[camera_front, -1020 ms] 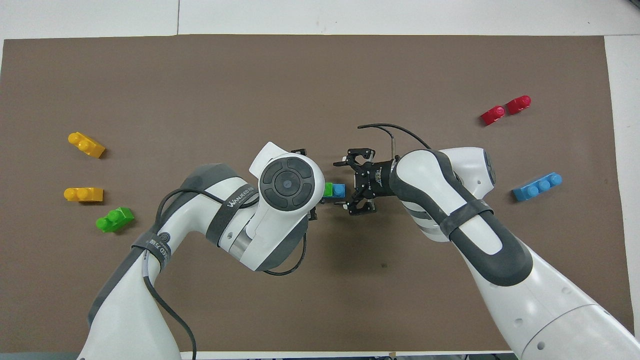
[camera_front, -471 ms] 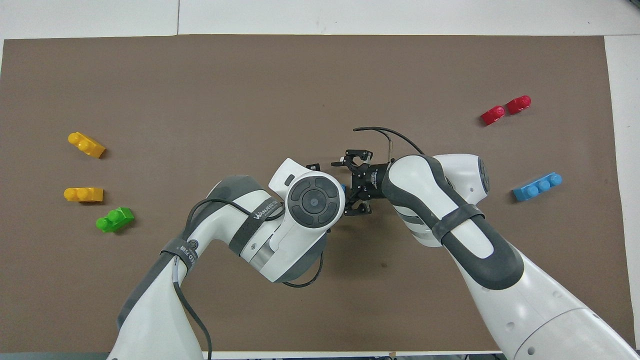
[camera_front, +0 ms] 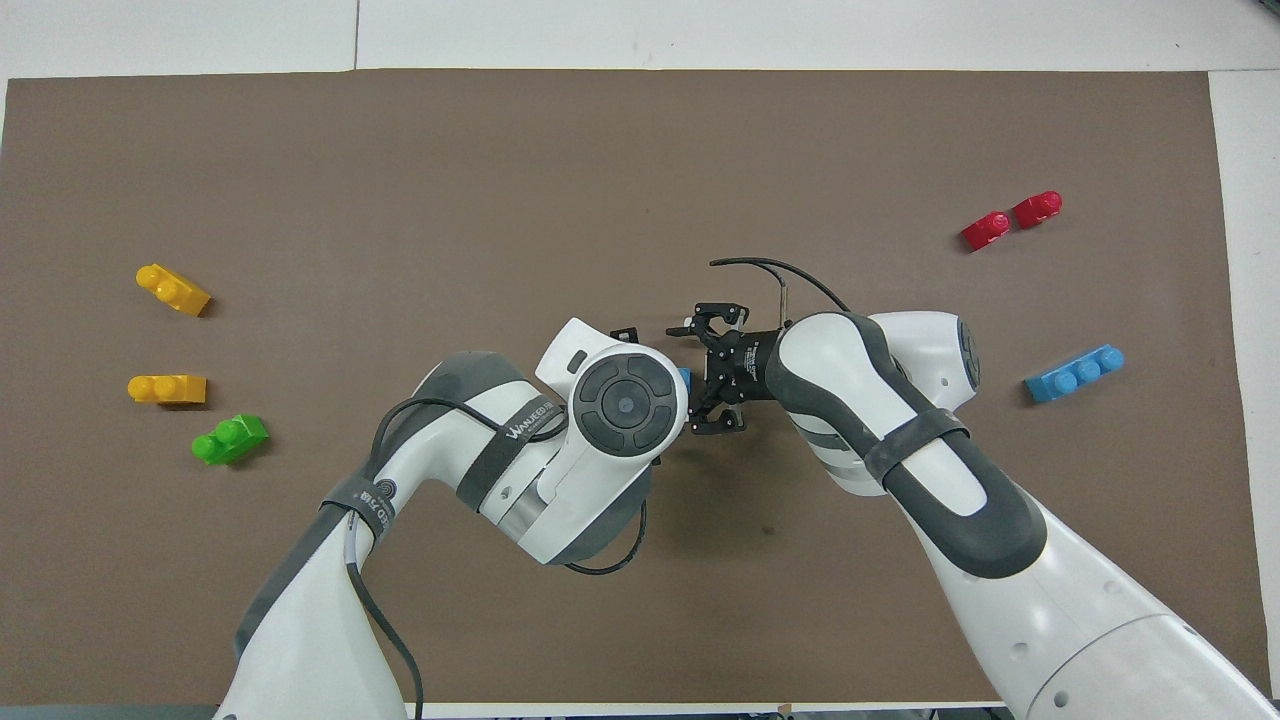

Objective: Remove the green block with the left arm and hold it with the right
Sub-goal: 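Pull the green brick away from the blue brick with both grippers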

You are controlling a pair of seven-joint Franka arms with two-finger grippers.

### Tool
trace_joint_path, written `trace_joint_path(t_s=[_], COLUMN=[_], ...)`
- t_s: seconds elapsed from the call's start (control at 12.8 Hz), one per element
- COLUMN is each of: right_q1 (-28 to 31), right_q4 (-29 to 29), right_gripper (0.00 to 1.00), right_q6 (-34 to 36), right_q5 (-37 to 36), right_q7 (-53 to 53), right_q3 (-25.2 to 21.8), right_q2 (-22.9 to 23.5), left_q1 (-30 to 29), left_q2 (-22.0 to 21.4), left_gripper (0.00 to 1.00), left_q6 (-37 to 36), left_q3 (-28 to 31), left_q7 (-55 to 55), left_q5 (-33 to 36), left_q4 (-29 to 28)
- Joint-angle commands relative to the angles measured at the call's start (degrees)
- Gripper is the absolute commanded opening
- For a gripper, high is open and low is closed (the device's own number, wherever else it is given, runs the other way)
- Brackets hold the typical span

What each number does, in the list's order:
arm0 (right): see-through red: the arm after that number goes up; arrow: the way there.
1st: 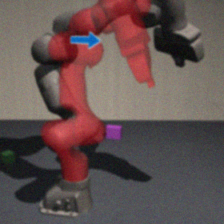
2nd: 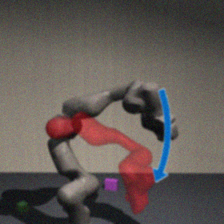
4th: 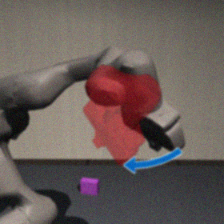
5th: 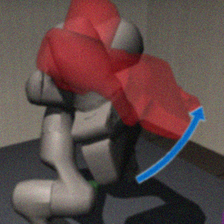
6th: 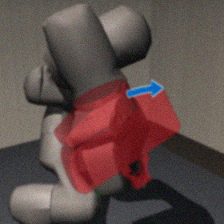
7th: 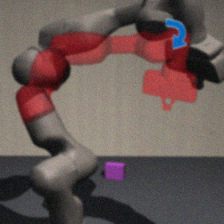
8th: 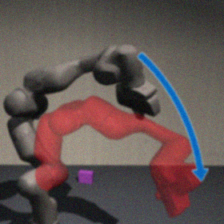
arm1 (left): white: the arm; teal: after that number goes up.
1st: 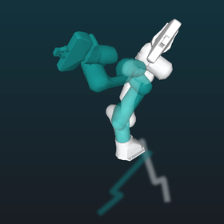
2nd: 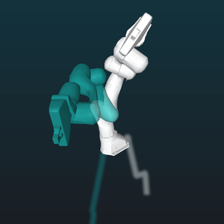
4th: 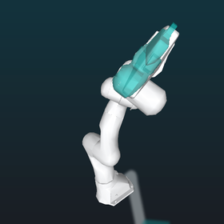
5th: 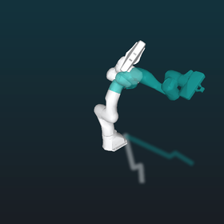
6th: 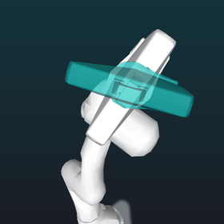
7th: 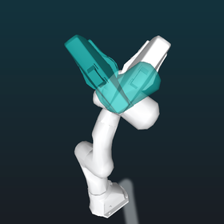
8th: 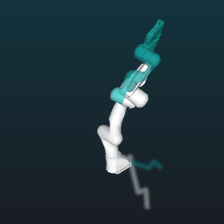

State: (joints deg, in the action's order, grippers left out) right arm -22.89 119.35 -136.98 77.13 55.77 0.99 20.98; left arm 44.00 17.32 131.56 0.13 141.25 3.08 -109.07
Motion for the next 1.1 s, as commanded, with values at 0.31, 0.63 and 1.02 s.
trace_joint_path(t_s=[0.31,0.63,1.02], right_q1=[0.6,0.6,0.6], right_q4=[1.3,1.3,1.3], right_gripper=[0.50,0.02,0.00], right_q6=[-2.3,-2.4,-2.7], right_q5=[1.5,1.5,1.5], right_q7=[-0.1,-0.1,-0.1], right_q3=[0.5,0.5,0.4], right_q2=[-0.3,-0.3,-0.3], left_q1=[0.7,0.7,0.7], left_q2=[-0.1,-0.1,-0.1], left_gripper=[1.00,1.00,0.92], left_q6=[1.6,1.7,1.9], left_q3=[0.7,0.7,0.7], left_q7=[1.4,1.4,1.4], left_q5=[1.0,1.0,1.0], left_q4=[-0.9,-0.9,-0.9])
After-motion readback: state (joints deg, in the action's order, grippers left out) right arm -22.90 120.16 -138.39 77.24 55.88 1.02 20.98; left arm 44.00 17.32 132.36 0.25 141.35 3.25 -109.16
